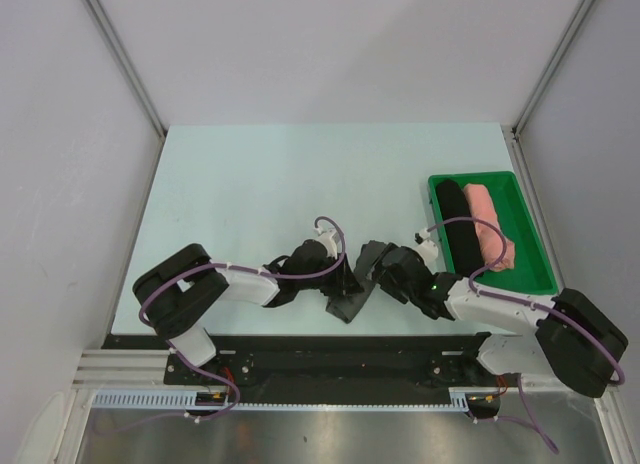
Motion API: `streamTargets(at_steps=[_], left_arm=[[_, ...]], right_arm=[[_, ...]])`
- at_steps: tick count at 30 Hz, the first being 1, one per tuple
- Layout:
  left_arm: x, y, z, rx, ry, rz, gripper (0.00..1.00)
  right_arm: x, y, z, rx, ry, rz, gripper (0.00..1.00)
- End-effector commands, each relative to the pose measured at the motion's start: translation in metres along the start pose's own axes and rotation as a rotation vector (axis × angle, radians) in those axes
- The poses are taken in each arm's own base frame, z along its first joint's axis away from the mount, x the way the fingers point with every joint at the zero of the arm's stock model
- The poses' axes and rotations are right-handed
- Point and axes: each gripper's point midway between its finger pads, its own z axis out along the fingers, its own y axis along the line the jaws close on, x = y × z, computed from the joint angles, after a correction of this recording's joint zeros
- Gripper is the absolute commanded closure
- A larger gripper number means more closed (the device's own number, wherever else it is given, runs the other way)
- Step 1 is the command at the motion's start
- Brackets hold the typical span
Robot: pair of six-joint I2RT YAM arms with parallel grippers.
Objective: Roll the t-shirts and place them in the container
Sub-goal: Roll the T-shirt to the center of the board, then pick up the T-shirt from the center of the board.
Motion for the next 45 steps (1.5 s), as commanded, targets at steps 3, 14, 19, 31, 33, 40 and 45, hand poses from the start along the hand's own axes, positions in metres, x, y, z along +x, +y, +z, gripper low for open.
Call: streamTargets(at_steps=[3,14,19,31,33,40,45], left_arm=[[0.049,0.049,-0.009,-0.17,0.147,-0.033,0.67],[0.048,0.044,-0.011,-0.147,0.142,-0.036,0.69],[0.047,0.039,-0.011,-0.123,0.141,-0.038,0.69],[0.026,0.008,-0.025,-0.046,0.094,0.014,0.54],[0.018,0.0,-0.033,-0.045,0.077,0.044,0.48],[-0.014,-0.028,-0.073,-0.025,-0.007,0.139,0.45],[-0.025,-0.031,-0.104,-0.031,-0.037,0.207,0.45]], right_arm=[[0.004,0.008,0.013,-0.012,-0.034,0.051,0.26],[0.021,0.003,0.028,0.021,-0.018,0.036,0.34],[0.031,-0.001,0.037,0.047,-0.011,0.026,0.37],[0.017,-0.032,0.035,0.199,-0.011,-0.186,1.0],[0.004,-0.041,0.028,0.241,-0.052,-0.251,1.0],[-0.017,-0.022,0.024,0.154,-0.065,-0.541,1.0],[-0.031,-0.013,0.02,0.109,-0.049,-0.686,1.0]])
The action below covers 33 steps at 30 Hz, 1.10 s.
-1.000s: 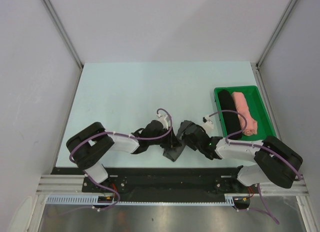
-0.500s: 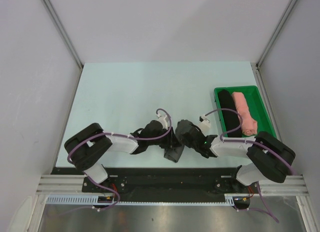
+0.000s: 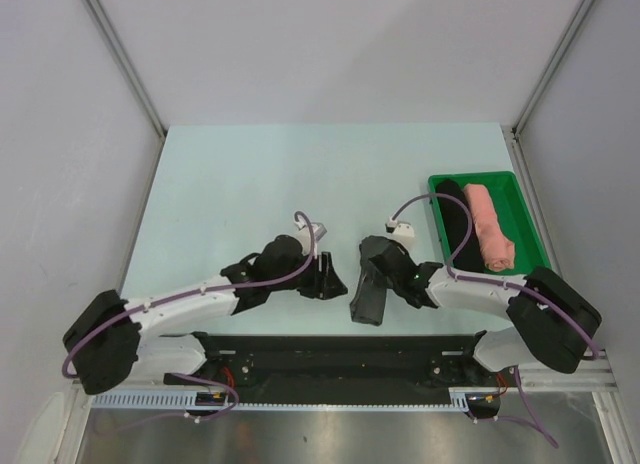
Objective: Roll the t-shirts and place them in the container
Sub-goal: Pick up the T-shirt from the center of the board.
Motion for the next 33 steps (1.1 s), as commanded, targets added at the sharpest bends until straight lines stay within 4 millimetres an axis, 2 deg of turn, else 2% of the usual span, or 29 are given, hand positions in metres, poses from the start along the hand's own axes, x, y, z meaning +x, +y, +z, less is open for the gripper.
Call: streamTargets(at_steps=[1,5,7,8,10,11,12,13,15,18,19,21,22,25,27,30,31,32,33], left_arm=[[-0.015,0.0,-0.029,-0.033,-0.013,0.099,0.45],[-0.024,-0.007,-0.044,-0.014,-0.022,0.146,0.45],[-0.029,-0.011,-0.051,-0.009,-0.024,0.187,0.45],[-0.031,-0.011,-0.054,-0.013,-0.024,0.201,0.45],[-0.035,-0.011,-0.059,-0.015,-0.029,0.229,0.45],[-0.035,-0.012,-0.061,-0.009,-0.029,0.236,0.45],[-0.036,-0.012,-0.062,-0.006,-0.03,0.242,0.45],[-0.036,-0.01,-0.063,-0.007,-0.026,0.246,0.45],[-0.032,-0.012,-0.063,0.018,-0.009,0.249,0.45],[-0.03,-0.018,-0.068,0.053,0.001,0.256,0.45],[-0.029,-0.018,-0.07,0.053,0.005,0.265,0.45],[-0.028,-0.018,-0.077,0.055,0.011,0.289,0.45],[-0.03,-0.021,-0.079,0.061,0.007,0.301,0.45],[-0.03,-0.022,-0.086,0.073,-0.003,0.318,0.46],[-0.031,-0.018,-0.092,0.065,-0.015,0.332,0.45],[-0.029,-0.014,-0.098,0.079,-0.018,0.344,0.46],[-0.029,-0.013,-0.1,0.08,-0.018,0.349,0.46],[-0.028,-0.012,-0.102,0.08,-0.015,0.354,0.46],[-0.029,-0.013,-0.106,0.083,-0.025,0.365,0.46]], right_arm=[[-0.021,-0.014,-0.007,-0.007,0.003,-0.248,1.0],[-0.043,-0.015,-0.014,-0.067,-0.028,-0.33,1.0],[-0.054,-0.008,-0.019,-0.139,-0.037,-0.364,1.0],[-0.064,-0.018,-0.019,-0.121,-0.038,-0.369,1.0],[-0.083,-0.009,-0.027,-0.19,-0.041,-0.384,1.0],[-0.092,-0.011,-0.032,-0.181,-0.049,-0.402,1.0],[-0.099,-0.028,-0.033,-0.138,-0.029,-0.422,1.0],[-0.117,-0.02,-0.042,-0.179,-0.051,-0.419,1.0],[-0.143,-0.035,-0.053,-0.165,-0.102,-0.45,1.0],[-0.172,-0.038,-0.074,-0.244,-0.166,-0.476,1.0],[-0.187,-0.052,-0.08,-0.263,-0.186,-0.463,1.0],[-0.21,-0.063,-0.093,-0.273,-0.231,-0.478,1.0],[-0.222,-0.083,-0.096,-0.229,-0.253,-0.456,1.0],[-0.245,-0.104,-0.097,-0.224,-0.307,-0.395,1.0],[-0.258,-0.103,-0.095,-0.275,-0.334,-0.395,1.0],[-0.28,-0.116,-0.093,-0.253,-0.37,-0.376,1.0],[-0.282,-0.122,-0.084,-0.247,-0.36,-0.364,1.0],[-0.291,-0.133,-0.086,-0.237,-0.378,-0.337,1.0],[-0.299,-0.129,-0.092,-0.291,-0.398,-0.332,1.0]])
